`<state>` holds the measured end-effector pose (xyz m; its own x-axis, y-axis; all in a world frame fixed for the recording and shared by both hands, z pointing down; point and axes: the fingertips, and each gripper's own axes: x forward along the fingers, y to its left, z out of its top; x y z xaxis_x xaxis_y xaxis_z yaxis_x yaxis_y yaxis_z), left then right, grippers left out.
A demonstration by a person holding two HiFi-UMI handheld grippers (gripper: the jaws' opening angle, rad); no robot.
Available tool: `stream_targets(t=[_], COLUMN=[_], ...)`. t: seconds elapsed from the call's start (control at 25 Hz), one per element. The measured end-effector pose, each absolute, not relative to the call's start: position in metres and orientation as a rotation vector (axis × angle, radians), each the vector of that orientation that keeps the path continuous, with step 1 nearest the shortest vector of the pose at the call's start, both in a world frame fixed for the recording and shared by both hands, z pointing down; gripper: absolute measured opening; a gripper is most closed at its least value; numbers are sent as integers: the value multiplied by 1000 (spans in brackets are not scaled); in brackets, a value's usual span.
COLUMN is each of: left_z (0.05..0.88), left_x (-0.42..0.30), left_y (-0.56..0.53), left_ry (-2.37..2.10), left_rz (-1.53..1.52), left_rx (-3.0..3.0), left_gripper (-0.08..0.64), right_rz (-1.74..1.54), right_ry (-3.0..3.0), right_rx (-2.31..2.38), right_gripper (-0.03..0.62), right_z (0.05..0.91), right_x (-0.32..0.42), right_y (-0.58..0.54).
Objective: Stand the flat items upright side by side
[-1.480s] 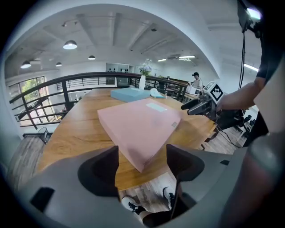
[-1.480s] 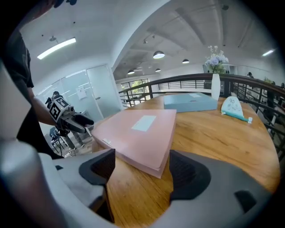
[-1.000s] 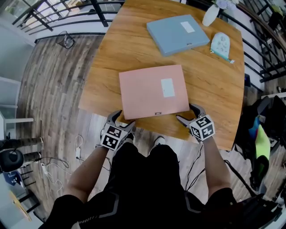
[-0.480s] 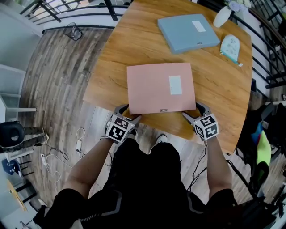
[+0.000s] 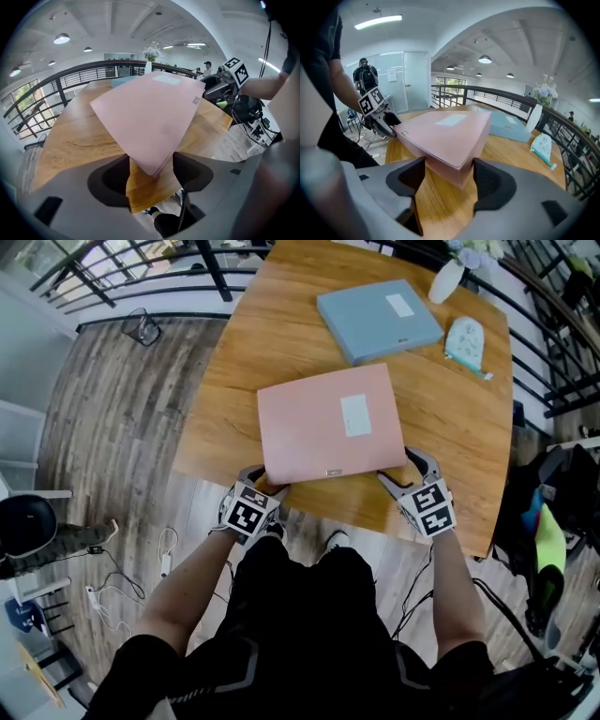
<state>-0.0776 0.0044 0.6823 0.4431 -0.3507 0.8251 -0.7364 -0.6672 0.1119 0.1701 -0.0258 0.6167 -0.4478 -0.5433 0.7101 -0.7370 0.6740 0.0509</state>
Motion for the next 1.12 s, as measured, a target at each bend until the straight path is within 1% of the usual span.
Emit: stream_targets(t=[0.16, 0.32, 0.68, 0.92, 1.12], left_z=[685, 688, 683, 688, 695], left_x=[-79, -80, -87, -91, -100], left_y=[-2, -18, -44, -58, -71], left_ry=[-850, -841, -776, -710, -668], left_rz=[1131, 1151, 1119, 1138, 1132], left_rx=[2221, 2208, 2193, 2190, 2177], left_gripper=[296, 273, 261, 247, 245], right_rz=[249, 76, -119, -255, -436], right_ry=[-2112, -2033, -1945, -1862, -1742], right_rx=[985, 976, 963, 923, 861], right_gripper=[327, 323, 312, 311, 301], right_z=[584, 551, 490, 467, 453], right_x=[160, 149, 106, 76, 41], right_y=[-33, -48, -71, -89, -106])
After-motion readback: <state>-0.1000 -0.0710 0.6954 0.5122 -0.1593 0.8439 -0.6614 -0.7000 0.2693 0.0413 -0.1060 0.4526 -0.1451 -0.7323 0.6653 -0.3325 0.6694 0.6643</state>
